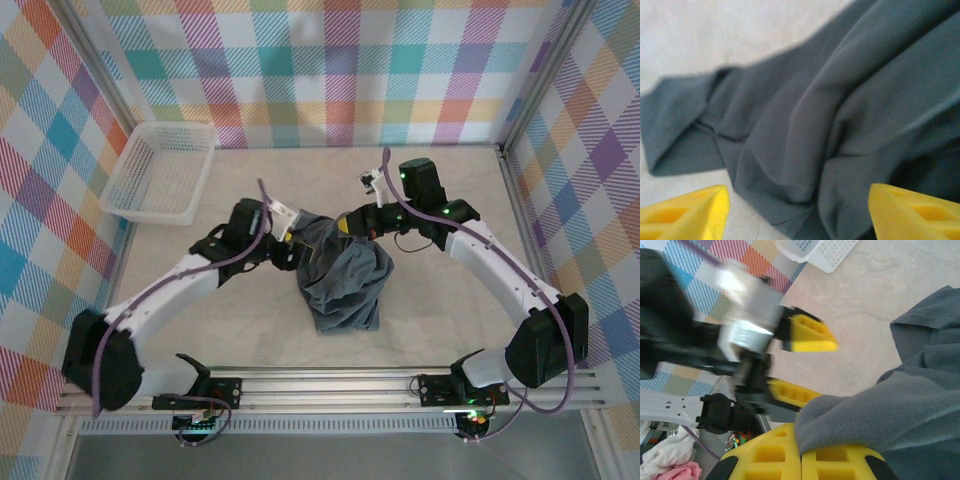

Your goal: Fold the inside-out t-shirt

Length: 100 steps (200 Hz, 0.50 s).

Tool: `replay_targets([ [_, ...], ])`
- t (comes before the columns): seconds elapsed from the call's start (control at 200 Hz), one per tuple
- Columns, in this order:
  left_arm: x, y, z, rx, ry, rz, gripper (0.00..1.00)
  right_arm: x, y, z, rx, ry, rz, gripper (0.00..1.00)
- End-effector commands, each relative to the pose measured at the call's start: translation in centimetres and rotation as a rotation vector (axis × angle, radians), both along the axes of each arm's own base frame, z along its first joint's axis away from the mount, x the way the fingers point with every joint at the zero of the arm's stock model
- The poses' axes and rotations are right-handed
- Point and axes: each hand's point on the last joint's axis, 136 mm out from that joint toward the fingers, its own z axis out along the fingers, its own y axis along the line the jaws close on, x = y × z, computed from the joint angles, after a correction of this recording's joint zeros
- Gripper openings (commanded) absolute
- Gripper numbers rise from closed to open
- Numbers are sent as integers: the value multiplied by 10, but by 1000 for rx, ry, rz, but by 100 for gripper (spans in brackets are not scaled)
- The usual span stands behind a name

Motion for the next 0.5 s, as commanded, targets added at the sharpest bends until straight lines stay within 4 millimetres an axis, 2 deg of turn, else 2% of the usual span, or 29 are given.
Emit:
replay_targets([
  [0.0, 14, -5, -30, 91, 16, -5, 80, -7, 4, 29, 68, -56, 56, 0],
  [0.07, 25, -17, -42, 85, 31, -12, 85, -9, 2, 29, 66, -59, 51, 0],
  [0.18, 33, -37, -62, 88, 78, -56, 86, -7, 0, 27, 52, -53, 25, 0],
  [0.25, 43, -42, -67, 71, 73, -24, 80, -3, -4, 23, 23, -46, -11, 0],
  [0.3, 52, -41, -64, 66, 56, 18, 64, -1, -8, 19, -3, -39, -39, 0],
  [0.34, 57, -42, -56, 48, 44, 36, 38, 3, -13, 14, -24, -28, -68, 0],
  [0.355, 58, -42, -52, 38, 43, 41, 22, 5, -16, 12, -34, -23, -83, 0],
  [0.385, 59, -44, -42, 6, 46, 46, 0, 11, -23, 6, -55, -10, -126, 0],
  [0.44, 57, -45, -18, -80, 90, 55, 0, 29, -46, -11, -116, 22, -246, 0],
  [0.495, 51, -41, 8, -179, 181, 81, 0, 49, -79, -41, -239, 50, -390, 0],
])
